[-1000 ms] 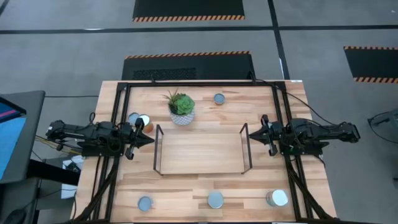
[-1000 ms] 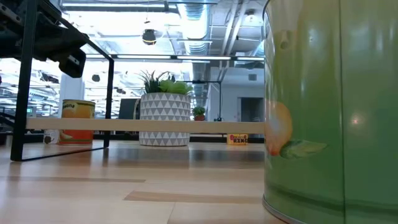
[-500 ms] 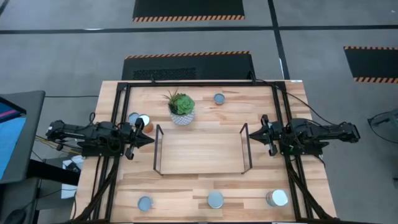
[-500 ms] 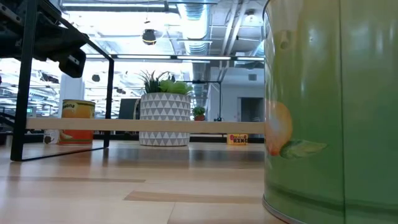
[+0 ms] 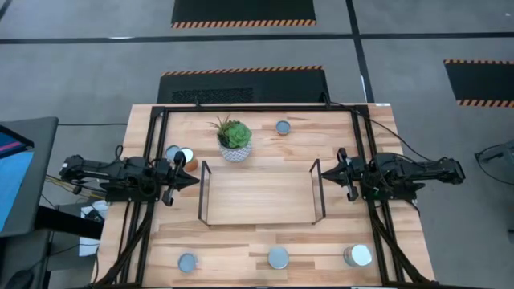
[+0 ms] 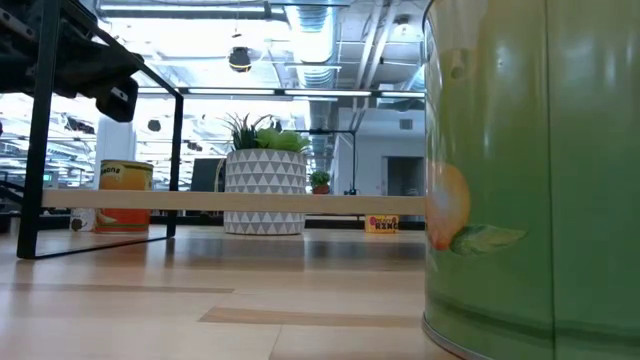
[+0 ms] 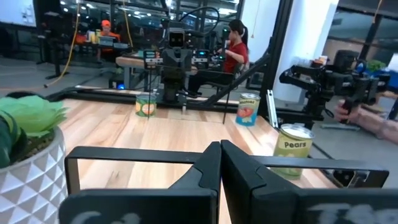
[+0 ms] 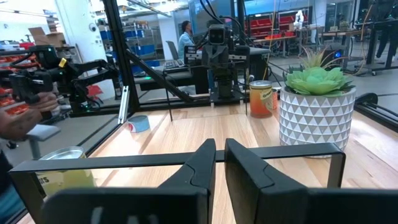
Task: Pick and place cans onto a shelf
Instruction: Put the canned green beans on the shelf
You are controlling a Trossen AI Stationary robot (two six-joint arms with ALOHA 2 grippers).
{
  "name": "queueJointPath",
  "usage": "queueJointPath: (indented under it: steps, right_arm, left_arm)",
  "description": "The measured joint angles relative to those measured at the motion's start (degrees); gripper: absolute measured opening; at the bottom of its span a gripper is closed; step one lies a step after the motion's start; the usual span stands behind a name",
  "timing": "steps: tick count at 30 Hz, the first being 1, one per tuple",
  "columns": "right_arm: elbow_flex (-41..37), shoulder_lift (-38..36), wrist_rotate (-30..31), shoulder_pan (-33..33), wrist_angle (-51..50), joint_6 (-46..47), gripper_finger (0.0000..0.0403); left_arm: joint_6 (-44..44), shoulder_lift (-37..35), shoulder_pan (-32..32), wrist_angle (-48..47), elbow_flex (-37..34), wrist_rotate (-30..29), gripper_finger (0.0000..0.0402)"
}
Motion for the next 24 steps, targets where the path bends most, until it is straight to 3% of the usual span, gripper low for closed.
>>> queueJointPath:
  steps: [16,20,24]
  right_arm:
    - [-0.02,0.02,0.13,-0.01,0.02,0.62,0.0062]
    - [-0.02,0.02,0.13,-0.01,1.86,0.47,0.0062]
    - [-0.02,0.02,0.18,-0.01,8.56,-0.81,0.0062]
  left_arm:
    - [-4.77,0.01,0.0,0.03,0.0,-0.43,0.0]
    - [-1.97,0.02,-0.02,1.65,0.0,-5.52,0.0]
    - [6.66,0.02,-0.01,9.59,0.0,-12.85,0.0]
